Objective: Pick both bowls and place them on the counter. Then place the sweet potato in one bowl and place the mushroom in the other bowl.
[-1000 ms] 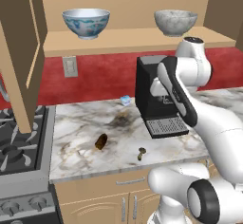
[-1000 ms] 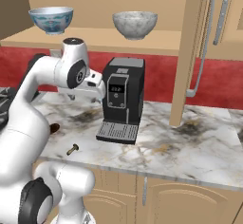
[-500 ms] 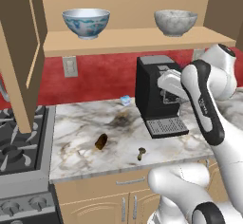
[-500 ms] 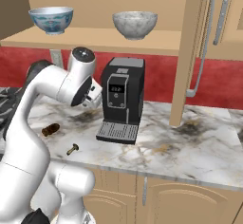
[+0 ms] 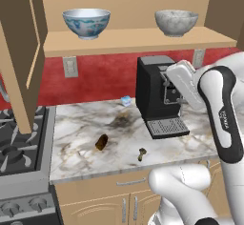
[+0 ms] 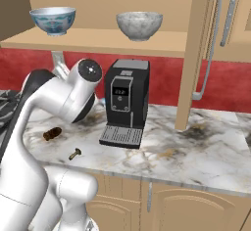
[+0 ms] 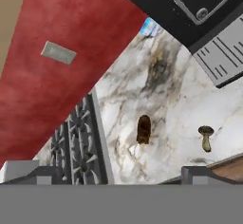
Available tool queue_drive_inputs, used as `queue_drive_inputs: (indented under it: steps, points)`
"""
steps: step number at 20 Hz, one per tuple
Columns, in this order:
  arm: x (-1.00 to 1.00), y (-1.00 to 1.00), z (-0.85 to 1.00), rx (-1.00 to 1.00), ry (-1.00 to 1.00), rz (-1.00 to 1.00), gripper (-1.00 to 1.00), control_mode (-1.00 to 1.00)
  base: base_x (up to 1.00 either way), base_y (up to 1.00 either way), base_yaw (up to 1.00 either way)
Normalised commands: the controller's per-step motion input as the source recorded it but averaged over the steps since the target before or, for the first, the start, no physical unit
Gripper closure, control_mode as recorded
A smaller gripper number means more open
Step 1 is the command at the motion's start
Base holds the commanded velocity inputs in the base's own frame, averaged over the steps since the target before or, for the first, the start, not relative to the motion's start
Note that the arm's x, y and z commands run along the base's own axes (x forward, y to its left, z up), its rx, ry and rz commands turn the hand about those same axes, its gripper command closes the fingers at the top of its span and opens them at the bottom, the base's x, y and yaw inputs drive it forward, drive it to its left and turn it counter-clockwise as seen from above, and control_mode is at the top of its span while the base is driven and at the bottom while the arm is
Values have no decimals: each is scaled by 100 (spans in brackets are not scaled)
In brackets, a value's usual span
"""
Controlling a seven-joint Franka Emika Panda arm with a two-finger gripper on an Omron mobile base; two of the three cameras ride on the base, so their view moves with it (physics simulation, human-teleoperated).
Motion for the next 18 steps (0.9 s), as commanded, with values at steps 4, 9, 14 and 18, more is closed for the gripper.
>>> queue_drive_inputs:
  steps: [4, 9, 14, 18]
  points:
    - [-3, 3, 31, 17, -1, -7, -100, -100, 0, 0, 0]
    - [-2, 14, 35, 11, 0, -8, -100, -100, 0, 0, 0]
    - [0, 22, 33, 9, 0, -6, -100, -100, 0, 0, 0]
    - [8, 37, 35, 1, 11, -10, -100, -100, 0, 0, 0]
